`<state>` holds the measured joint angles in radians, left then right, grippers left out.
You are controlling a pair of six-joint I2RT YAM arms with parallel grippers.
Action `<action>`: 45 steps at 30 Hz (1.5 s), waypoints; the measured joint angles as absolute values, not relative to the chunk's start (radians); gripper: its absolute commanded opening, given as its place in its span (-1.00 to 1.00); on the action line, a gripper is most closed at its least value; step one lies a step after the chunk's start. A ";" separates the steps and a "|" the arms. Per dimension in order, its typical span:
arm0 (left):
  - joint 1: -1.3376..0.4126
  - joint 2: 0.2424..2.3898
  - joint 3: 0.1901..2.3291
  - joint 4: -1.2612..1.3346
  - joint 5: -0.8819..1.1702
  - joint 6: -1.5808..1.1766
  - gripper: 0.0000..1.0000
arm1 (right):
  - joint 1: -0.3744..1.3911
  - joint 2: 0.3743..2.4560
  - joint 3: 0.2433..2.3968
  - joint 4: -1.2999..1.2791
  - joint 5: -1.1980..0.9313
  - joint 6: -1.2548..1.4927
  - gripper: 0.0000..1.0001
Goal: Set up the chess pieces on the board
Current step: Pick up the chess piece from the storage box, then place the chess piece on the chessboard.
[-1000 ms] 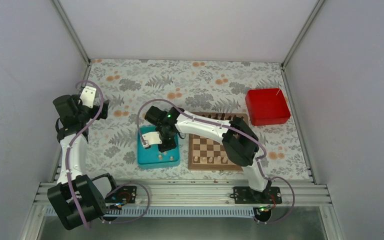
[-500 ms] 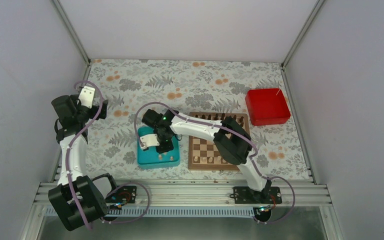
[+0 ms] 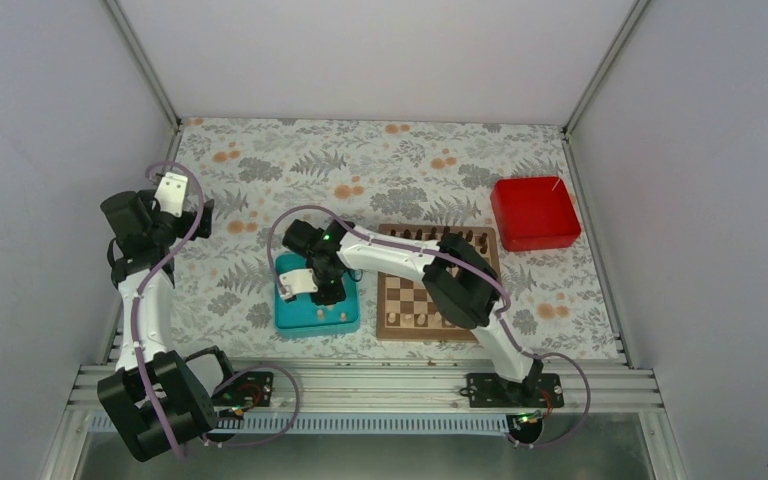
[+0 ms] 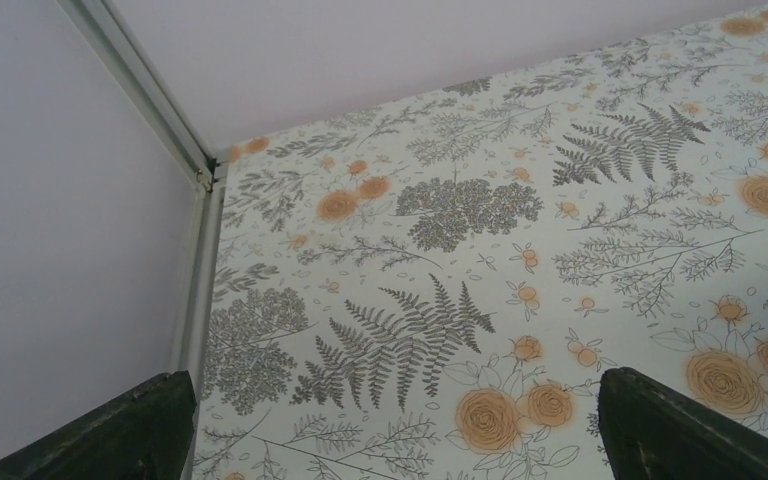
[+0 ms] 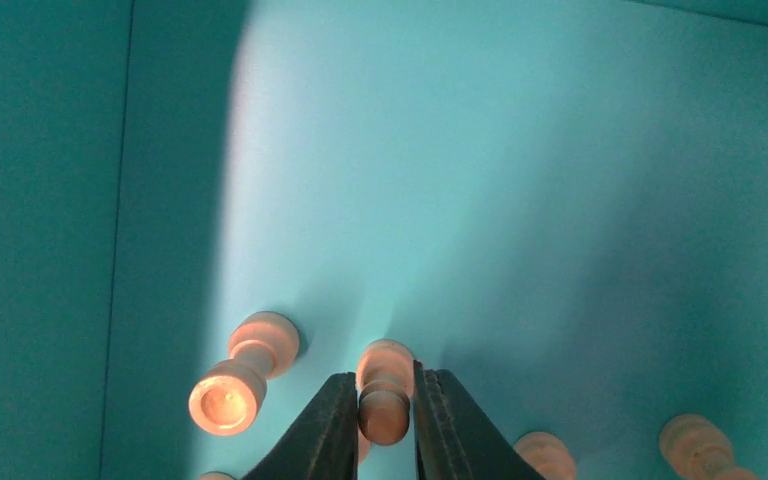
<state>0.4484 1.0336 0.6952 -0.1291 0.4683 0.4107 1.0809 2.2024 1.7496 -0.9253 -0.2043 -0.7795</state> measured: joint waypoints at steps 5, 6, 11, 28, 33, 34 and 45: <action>0.450 1.033 0.695 -0.129 0.471 0.411 1.00 | 1.081 2.209 1.763 -0.932 -0.205 -0.774 -0.83; 0.450 1.032 0.695 -0.129 0.472 0.411 1.00 | 1.081 2.209 1.764 -0.932 -0.205 -0.773 -0.84; 0.455 1.029 0.695 -0.129 0.474 0.411 1.00 | 1.081 2.205 1.764 -0.936 -0.203 -0.768 -0.88; 0.460 1.029 0.695 -0.130 0.474 0.411 1.00 | 0.731 1.514 1.367 -0.932 -0.185 -0.729 -0.89; 0.463 1.029 0.695 -0.130 0.469 0.410 1.00 | 0.523 1.250 1.077 -0.949 -0.172 -0.737 -0.88; 0.463 1.029 0.695 -0.130 0.468 0.410 1.00 | 0.479 1.200 1.031 -0.954 -0.173 -0.743 -0.88; 0.463 1.029 0.695 -0.131 0.459 0.409 1.00 | 0.201 0.864 0.647 -1.013 -0.150 -0.870 -0.89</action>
